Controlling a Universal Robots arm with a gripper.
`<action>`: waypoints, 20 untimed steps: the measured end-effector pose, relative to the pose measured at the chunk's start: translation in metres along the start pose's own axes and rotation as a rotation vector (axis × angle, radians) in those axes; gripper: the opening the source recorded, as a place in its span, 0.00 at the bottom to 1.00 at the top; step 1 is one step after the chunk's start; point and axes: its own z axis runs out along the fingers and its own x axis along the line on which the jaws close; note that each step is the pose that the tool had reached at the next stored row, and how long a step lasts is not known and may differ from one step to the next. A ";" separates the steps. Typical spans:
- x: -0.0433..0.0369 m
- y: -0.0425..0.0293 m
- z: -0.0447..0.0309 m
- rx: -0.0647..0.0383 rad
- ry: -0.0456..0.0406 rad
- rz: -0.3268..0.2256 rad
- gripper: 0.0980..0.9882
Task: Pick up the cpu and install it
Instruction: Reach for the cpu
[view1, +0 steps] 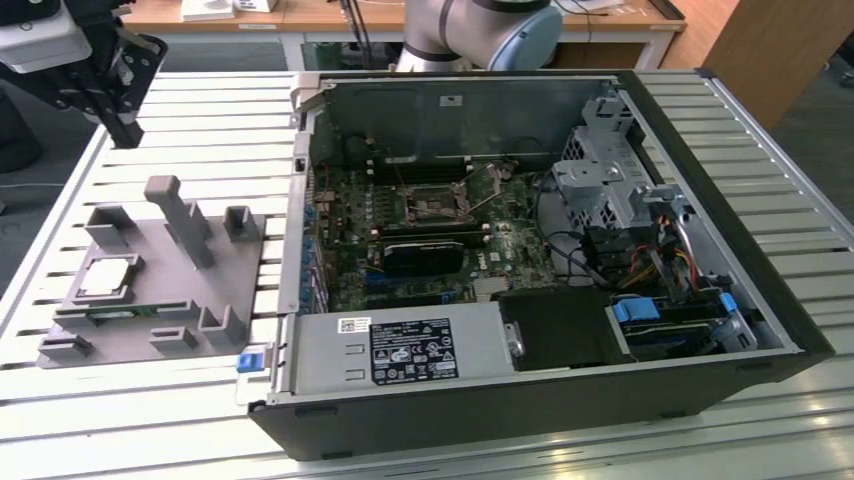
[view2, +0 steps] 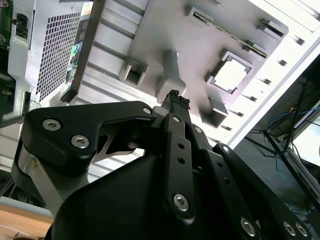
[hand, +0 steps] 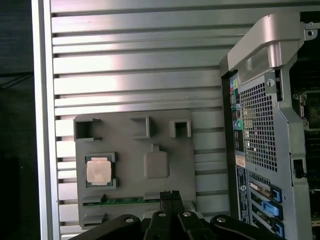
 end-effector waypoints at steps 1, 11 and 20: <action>0.0015 -0.0001 0.0000 0.000 0.0000 0.000 0.01; 0.0167 -0.0013 -0.0001 0.000 -0.0001 0.000 0.01; 0.0295 -0.0023 -0.0002 0.000 -0.0001 0.000 0.01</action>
